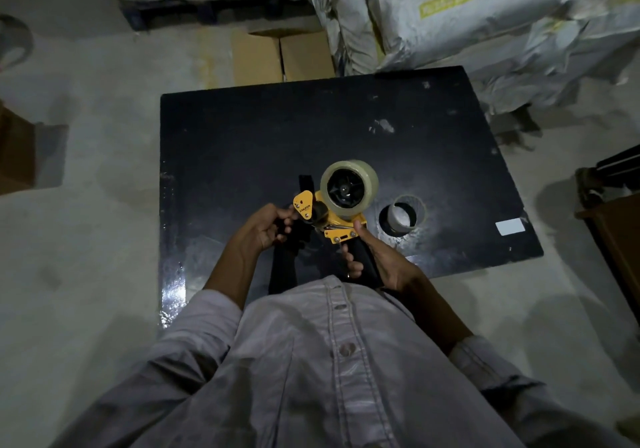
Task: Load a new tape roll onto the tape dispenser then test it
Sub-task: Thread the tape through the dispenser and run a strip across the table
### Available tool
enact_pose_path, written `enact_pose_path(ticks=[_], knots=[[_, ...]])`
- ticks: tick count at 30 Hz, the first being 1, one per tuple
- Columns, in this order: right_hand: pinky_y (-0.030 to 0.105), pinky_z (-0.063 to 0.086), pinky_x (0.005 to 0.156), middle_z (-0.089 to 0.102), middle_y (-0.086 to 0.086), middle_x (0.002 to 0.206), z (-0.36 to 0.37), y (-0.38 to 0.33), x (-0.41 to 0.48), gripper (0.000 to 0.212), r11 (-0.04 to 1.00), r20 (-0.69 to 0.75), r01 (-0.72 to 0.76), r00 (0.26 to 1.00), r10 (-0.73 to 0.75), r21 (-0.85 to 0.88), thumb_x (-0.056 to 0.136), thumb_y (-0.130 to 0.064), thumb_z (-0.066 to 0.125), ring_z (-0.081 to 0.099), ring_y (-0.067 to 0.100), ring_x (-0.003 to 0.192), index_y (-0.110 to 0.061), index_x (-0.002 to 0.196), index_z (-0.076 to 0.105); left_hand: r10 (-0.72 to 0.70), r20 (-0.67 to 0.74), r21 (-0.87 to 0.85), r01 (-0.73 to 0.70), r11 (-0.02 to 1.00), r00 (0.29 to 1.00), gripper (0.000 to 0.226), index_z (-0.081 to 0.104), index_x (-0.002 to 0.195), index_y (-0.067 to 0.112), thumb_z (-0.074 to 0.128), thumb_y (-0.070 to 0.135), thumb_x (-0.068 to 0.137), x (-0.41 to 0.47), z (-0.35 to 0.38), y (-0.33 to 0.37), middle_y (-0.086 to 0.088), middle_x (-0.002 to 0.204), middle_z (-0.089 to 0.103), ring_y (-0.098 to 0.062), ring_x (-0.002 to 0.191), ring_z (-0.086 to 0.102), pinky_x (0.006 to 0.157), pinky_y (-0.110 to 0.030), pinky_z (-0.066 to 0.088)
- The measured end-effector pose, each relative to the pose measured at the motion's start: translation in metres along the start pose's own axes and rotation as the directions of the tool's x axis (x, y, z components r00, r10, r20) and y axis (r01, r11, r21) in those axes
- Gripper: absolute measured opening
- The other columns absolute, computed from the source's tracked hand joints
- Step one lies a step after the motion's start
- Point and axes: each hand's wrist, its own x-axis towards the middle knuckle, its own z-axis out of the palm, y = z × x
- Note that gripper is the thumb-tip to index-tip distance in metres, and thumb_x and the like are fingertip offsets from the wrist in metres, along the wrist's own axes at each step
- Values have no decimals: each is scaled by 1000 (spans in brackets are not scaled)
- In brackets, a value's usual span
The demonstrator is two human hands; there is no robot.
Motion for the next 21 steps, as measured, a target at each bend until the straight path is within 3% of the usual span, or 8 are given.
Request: enact_pose_path(ticks=[3, 8, 10, 14, 17, 21], knots=[[29, 36, 62, 52, 5, 88, -1, 5, -3, 66, 999, -19, 16, 1000, -16, -29, 101, -76, 70, 45, 15, 62, -11, 102, 65, -11, -16, -18, 11, 1000, 1000, 24, 70, 90, 8, 54, 9, 108, 3, -1, -5, 4, 61, 49, -10, 51, 47, 36, -19, 31], [27, 38, 56, 54, 7, 84, -12, 13, -20, 68, 997, -39, 25, 999, -28, -70, 92, -77, 81, 46, 14, 57, -10, 97, 67, 54, -75, -315, -75, 946, 996, 33, 55, 85, 24, 41, 8, 111, 0, -43, 8, 7, 58, 48, -8, 45, 46, 32, -15, 22], [28, 38, 58, 56, 9, 83, -16, 26, -28, 69, 997, -72, 15, 997, -20, -71, 86, -78, 85, 45, 16, 60, -10, 93, 70, 79, -54, -195, -88, 977, 995, 32, 56, 85, 22, 47, 13, 114, -4, -63, 19, 6, 60, 49, -9, 47, 49, 33, -17, 24], [37, 36, 66, 58, 12, 85, -12, 41, -37, 66, 992, -123, 70, 989, -82, -104, 94, -73, 80, 44, 22, 70, -7, 96, 72, 119, -92, 211, -98, 973, 989, 34, 66, 85, 14, 60, 26, 116, -9, -80, 35, 1, 66, 52, -11, 52, 54, 40, -22, 34], [39, 32, 65, 58, 16, 85, -13, 34, -40, 66, 981, -135, 114, 982, -135, -157, 95, -69, 83, 43, 22, 65, -4, 99, 69, 252, -140, 424, -173, 889, 957, 31, 73, 86, 11, 74, 31, 110, -6, -79, 43, -4, 72, 61, -15, 62, 59, 55, -27, 41], [34, 35, 62, 58, 22, 84, -12, 36, -38, 70, 959, -207, 133, 960, -187, -250, 81, -68, 95, 48, 21, 59, -3, 91, 72, 441, -104, 664, -268, 698, 891, 30, 80, 83, 6, 85, 30, 101, 4, -69, 58, -9, 68, 67, -16, 56, 58, 45, -21, 45]])
